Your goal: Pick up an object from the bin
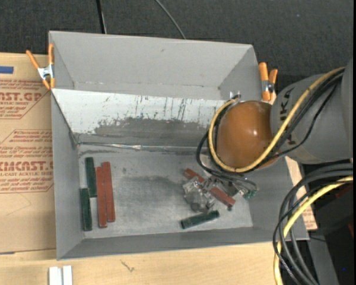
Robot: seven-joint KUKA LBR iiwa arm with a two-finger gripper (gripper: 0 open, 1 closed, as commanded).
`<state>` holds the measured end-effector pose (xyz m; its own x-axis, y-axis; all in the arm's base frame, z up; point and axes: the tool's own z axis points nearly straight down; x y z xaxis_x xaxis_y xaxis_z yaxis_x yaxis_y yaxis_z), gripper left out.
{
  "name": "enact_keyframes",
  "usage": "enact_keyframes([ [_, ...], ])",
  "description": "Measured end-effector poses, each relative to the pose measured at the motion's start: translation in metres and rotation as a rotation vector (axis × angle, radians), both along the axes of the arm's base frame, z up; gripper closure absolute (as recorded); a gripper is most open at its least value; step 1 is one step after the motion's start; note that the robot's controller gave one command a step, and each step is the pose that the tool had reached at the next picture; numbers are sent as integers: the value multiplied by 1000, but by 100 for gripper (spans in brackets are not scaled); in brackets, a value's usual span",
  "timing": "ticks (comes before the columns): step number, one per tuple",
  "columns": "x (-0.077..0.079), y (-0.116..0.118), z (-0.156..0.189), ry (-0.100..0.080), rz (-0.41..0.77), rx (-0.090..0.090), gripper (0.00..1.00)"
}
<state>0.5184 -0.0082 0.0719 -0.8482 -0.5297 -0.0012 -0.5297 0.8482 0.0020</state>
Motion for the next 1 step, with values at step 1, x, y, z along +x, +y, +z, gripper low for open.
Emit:
enact_keyframes([
  [1, 1, 0, 0, -2, 0, 0, 0],
])
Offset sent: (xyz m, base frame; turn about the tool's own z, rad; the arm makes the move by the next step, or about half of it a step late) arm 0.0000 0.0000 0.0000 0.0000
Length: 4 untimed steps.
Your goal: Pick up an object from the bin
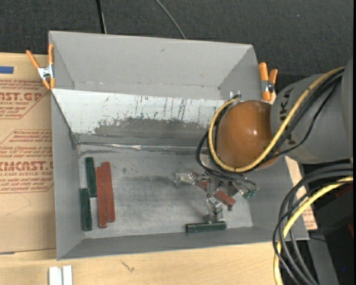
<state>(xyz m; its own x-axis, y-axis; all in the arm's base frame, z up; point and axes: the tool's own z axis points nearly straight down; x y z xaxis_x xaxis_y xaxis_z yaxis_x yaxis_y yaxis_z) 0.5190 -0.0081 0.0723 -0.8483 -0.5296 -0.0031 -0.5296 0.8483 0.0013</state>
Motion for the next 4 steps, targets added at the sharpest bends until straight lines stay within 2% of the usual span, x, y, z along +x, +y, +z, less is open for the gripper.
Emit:
enact_keyframes([
  [1, 0, 0, 0, 0, 0, 0, 0],
  [2, -30, -80, -2, 2, 364, -3, 100],
  [3, -29, -78, -2, 0, 365, -1, 0],
  [4, -29, -78, -3, 1, 365, -1, 0],
])
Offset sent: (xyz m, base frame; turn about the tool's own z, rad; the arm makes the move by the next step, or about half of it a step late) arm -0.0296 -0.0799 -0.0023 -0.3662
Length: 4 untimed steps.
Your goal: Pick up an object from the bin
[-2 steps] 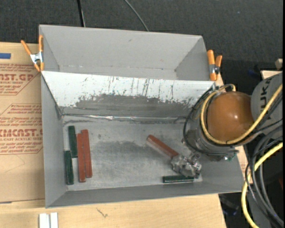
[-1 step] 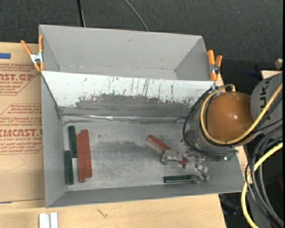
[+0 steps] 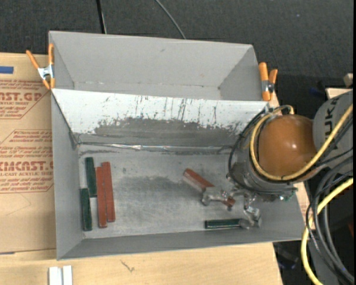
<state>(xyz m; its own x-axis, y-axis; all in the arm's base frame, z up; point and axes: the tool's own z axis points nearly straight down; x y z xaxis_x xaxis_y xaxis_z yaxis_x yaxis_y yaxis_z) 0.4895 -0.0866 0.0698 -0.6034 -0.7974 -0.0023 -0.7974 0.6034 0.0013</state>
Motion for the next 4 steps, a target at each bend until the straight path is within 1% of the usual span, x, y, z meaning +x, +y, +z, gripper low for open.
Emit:
enact_keyframes([
  [1, 25, 31, 16, 5, -102, -3, 0],
  [2, 33, 45, 22, 1, -123, -1, 0],
  [3, 33, 45, 39, -1, -90, 3, 0],
  [4, 65, 11, 16, -7, 18, -3, 0],
])
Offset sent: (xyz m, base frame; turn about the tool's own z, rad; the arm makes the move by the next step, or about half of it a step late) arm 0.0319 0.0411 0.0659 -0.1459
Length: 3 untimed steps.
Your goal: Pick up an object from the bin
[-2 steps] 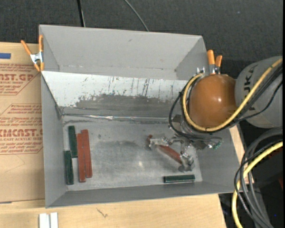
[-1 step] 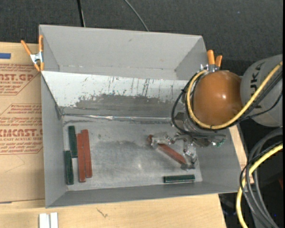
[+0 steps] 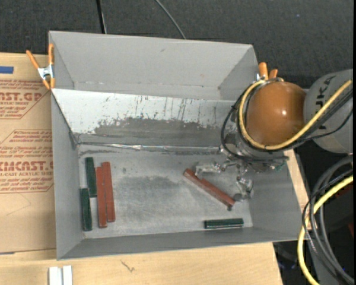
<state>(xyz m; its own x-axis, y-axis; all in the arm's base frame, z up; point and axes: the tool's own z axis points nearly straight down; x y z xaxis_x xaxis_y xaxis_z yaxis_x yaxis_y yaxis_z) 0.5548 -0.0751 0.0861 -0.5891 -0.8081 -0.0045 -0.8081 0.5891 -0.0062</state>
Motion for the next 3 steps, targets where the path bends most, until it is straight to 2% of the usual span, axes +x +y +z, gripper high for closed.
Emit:
enact_keyframes([
  [1, 8, -6, -10, 1, 20, 1, 0],
  [2, 9, -16, -7, 6, -69, 3, 0],
  [3, -27, -9, -5, 4, -36, 3, 0],
])
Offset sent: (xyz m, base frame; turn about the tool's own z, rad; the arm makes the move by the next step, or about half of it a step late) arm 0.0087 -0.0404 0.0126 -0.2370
